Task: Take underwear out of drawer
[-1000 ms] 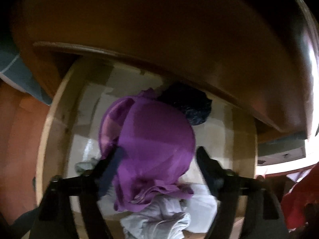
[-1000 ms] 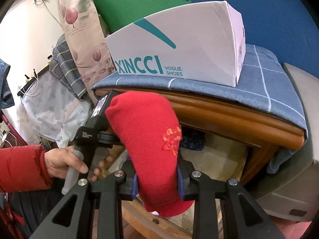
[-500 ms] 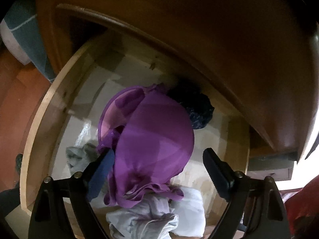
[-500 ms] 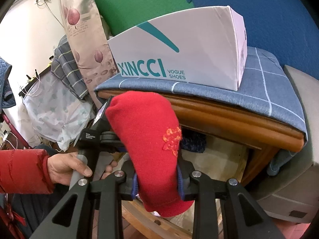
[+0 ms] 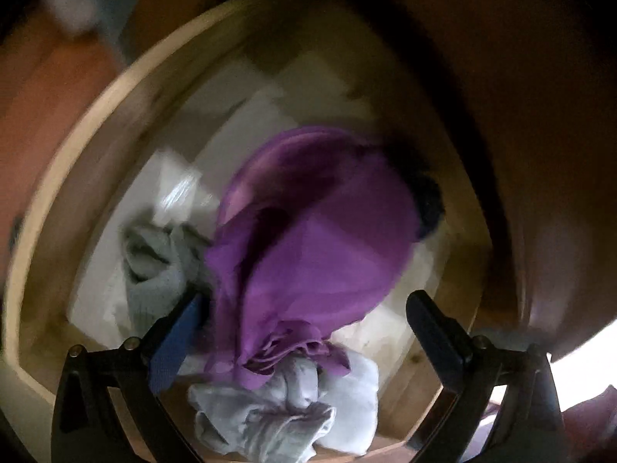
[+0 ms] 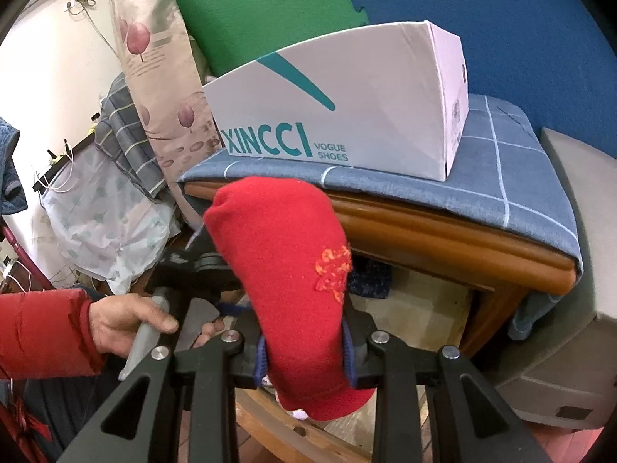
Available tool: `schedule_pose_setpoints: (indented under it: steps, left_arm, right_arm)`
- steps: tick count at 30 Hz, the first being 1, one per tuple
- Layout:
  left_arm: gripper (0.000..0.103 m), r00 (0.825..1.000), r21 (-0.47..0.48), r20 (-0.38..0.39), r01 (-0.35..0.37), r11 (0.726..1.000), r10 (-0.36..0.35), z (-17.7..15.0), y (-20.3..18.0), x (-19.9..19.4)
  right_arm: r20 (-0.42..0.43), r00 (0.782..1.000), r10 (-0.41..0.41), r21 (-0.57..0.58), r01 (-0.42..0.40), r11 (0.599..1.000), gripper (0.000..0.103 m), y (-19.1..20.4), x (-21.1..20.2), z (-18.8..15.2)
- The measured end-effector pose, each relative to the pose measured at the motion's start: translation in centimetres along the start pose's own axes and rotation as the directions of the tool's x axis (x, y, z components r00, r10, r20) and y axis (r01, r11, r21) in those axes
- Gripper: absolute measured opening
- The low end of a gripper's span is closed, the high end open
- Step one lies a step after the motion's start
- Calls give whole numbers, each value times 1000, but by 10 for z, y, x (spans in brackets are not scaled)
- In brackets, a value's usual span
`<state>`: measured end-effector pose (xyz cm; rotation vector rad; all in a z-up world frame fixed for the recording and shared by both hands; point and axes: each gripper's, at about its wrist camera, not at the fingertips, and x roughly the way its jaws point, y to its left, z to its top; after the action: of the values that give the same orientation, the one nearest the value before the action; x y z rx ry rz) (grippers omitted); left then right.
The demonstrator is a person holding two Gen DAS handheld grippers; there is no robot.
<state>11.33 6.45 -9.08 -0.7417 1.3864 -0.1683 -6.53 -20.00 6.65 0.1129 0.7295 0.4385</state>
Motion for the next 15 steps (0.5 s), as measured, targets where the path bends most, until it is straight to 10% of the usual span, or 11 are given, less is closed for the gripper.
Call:
schedule_pose_setpoints:
  steps: [6,15]
  left_arm:
    - [95,999,19,-21,-43,999,44,3,-11,12]
    - [56,992,67,28,-123,990,121,4,-35,17]
  right_arm:
    - [-19,1000,-6,-11,6,1000,29,3,3,0]
    - [-20,1000,-17,7,18,1000,29,1,5,4]
